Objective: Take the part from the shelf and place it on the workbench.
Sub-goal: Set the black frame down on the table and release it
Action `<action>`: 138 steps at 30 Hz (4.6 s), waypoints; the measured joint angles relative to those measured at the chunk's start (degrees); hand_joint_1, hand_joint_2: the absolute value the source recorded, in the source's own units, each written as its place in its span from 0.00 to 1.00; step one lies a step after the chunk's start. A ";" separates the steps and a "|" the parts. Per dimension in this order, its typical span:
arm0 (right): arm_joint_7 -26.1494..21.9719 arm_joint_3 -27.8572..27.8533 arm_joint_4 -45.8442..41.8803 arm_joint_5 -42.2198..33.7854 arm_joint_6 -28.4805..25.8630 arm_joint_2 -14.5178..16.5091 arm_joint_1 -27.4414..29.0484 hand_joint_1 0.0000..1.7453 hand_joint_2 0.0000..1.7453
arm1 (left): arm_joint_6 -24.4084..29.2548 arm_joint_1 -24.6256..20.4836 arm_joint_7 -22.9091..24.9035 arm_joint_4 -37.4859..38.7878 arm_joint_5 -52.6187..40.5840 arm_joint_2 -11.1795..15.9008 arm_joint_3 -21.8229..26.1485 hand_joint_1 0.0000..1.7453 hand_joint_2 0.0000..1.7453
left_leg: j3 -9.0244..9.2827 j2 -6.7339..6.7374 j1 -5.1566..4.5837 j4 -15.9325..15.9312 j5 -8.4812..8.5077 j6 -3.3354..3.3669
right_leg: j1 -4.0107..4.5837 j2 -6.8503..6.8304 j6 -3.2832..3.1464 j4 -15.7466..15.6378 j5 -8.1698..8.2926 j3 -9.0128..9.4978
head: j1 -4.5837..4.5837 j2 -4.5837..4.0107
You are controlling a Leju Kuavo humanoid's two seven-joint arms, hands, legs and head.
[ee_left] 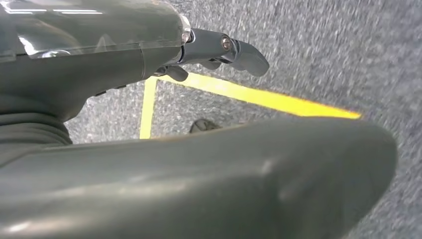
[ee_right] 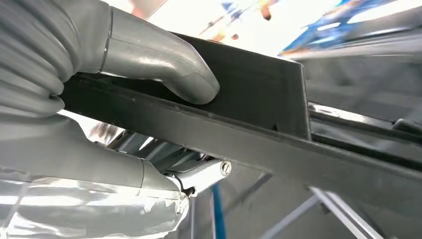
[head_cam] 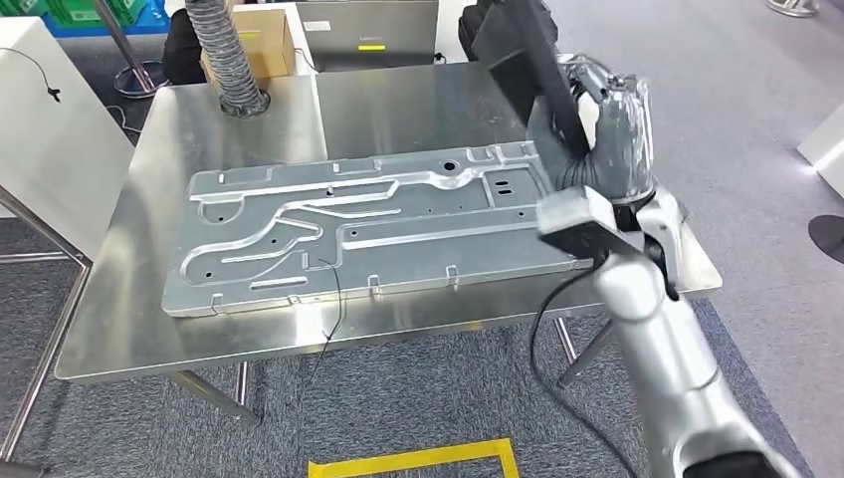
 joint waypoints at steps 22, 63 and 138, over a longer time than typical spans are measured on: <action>16.12 15.34 63.01 45.25 -0.47 11.88 -24.80 1.00 1.00 | -0.70 -0.66 -0.42 0.00 -3.63 0.31 0.57 0.00 0.00 | -1.98 0.09 0.24 -0.45 2.10 0.24 | 0.04 0.03 0.33 4.92 -4.33 -2.03 | -0.02 0.00; -9.56 19.22 72.44 22.95 -3.54 19.53 -11.04 0.00 0.00 | 4.69 -0.36 -3.48 0.00 -7.21 -0.19 2.37 0.00 0.00 | -2.20 0.11 -0.14 0.75 1.61 -0.22 | 1.27 -0.34 -2.07 -0.25 -0.98 0.86 | 0.02 0.00; -20.65 -30.17 -1.68 -29.11 -15.52 10.37 49.07 0.00 0.00 | 3.09 -0.33 -4.26 -0.01 -15.35 -2.34 13.79 0.00 0.00 | 3.61 0.11 0.30 5.00 -3.33 -1.93 | 0.98 -1.00 -1.68 -1.78 1.69 -0.42 | 0.01 0.00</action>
